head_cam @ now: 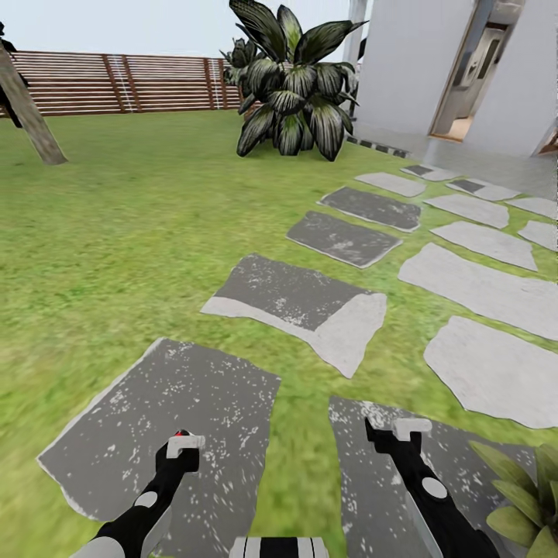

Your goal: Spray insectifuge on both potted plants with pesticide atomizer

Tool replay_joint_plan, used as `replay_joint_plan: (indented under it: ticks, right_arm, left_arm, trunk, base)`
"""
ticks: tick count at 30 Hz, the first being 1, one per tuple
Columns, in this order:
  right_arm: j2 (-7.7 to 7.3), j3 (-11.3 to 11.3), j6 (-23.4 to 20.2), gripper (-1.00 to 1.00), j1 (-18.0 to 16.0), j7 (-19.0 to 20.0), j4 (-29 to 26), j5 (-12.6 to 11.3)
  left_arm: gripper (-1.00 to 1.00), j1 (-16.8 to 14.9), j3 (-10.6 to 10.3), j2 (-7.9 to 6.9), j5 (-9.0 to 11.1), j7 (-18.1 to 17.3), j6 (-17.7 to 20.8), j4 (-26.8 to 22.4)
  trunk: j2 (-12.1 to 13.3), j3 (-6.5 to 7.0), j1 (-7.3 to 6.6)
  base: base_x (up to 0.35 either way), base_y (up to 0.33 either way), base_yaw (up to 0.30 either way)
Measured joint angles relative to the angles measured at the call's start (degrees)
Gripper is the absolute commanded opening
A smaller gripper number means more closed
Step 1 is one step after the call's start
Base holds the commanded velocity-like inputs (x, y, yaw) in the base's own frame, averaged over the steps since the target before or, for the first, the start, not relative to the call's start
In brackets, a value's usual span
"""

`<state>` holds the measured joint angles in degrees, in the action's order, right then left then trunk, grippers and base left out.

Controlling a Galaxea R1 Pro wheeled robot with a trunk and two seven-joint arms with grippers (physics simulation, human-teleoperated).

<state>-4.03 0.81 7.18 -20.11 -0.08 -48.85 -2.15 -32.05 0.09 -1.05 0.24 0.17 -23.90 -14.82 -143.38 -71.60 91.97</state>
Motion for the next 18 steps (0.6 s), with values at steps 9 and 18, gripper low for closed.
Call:
replay_joint_plan:
  ticks: [9,18]
  right_arm:
    - [0.02,-0.03,0.97,1.0,0.0,0.11,-0.04,0.07]
    - [0.09,-0.04,1.18,1.0,0.0,0.15,-0.13,0.0]
  left_arm:
    - [-1.0,0.0,0.0,0.07,0.0,-0.01,0.05,0.0]
    - [-1.0,0.0,0.13,0.09,-0.09,-0.26,0.67,0.0]
  trunk:
    - [0.12,2.0,-0.23]
    - [2.94,3.7,-1.81]
  base:
    - [0.0,0.0,0.0]
    - [0.0,0.0,0.0]
